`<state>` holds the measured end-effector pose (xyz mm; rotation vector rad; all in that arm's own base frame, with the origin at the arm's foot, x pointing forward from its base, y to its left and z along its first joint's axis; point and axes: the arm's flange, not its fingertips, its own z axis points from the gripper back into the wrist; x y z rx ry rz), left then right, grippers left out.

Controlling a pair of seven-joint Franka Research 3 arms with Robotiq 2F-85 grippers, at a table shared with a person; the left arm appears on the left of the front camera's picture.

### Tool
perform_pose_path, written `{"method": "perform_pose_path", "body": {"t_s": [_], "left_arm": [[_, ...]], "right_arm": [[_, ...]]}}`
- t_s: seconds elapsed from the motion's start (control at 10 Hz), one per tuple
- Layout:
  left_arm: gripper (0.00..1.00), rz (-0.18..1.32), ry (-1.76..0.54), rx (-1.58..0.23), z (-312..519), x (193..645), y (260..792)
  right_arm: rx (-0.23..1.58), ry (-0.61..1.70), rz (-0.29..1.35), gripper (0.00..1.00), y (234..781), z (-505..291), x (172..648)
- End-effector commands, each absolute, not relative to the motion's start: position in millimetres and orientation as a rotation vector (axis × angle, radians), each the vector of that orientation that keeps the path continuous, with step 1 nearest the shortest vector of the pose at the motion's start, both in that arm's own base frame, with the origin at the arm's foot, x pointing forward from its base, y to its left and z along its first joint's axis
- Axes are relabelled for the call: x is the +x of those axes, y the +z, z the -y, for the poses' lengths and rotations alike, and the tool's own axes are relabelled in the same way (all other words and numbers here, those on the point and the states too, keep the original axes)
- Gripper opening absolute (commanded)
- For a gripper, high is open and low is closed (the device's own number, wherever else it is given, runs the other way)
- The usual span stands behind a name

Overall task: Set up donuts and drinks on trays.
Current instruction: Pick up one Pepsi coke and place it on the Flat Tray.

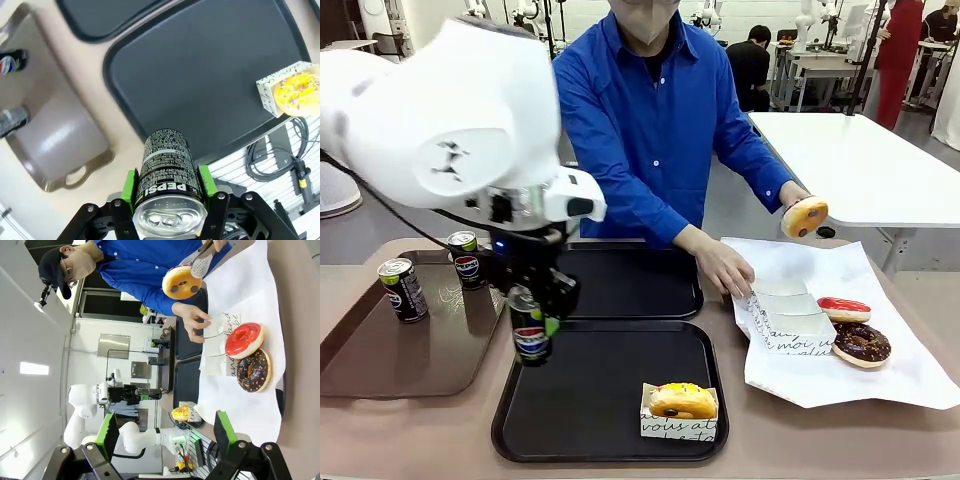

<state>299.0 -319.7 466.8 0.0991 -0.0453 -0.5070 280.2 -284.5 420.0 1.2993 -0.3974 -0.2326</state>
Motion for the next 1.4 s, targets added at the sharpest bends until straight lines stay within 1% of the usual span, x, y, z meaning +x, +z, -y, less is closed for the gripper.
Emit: {"method": "perform_pose_path", "body": {"t_s": [0.0, 0.2, 0.6, 0.7, 0.8, 1.3], "left_arm": [[0.58, 0.050, -0.574, 0.109, 343, 326, 446], [0.58, 0.023, -0.601, 0.094, 353, 335, 412], [0.58, 0.011, -0.583, 0.037, 350, 359, 393], [0.60, 0.009, -0.582, 0.035, 349, 359, 388], [1.00, 0.006, -0.582, 0.039, 348, 359, 386], [1.00, -0.005, -0.583, 0.036, 346, 360, 385]], "right_arm": [[1.310, -0.231, 0.400, 1.00, 421, 285, 279], [1.310, -0.231, 0.400, 1.00, 421, 285, 279], [1.310, -0.231, 0.400, 1.00, 421, 285, 279], [1.310, -0.231, 0.400, 1.00, 421, 285, 279], [1.310, -0.231, 0.400, 1.00, 421, 285, 279], [1.310, -0.231, 0.400, 1.00, 421, 285, 279]]}}
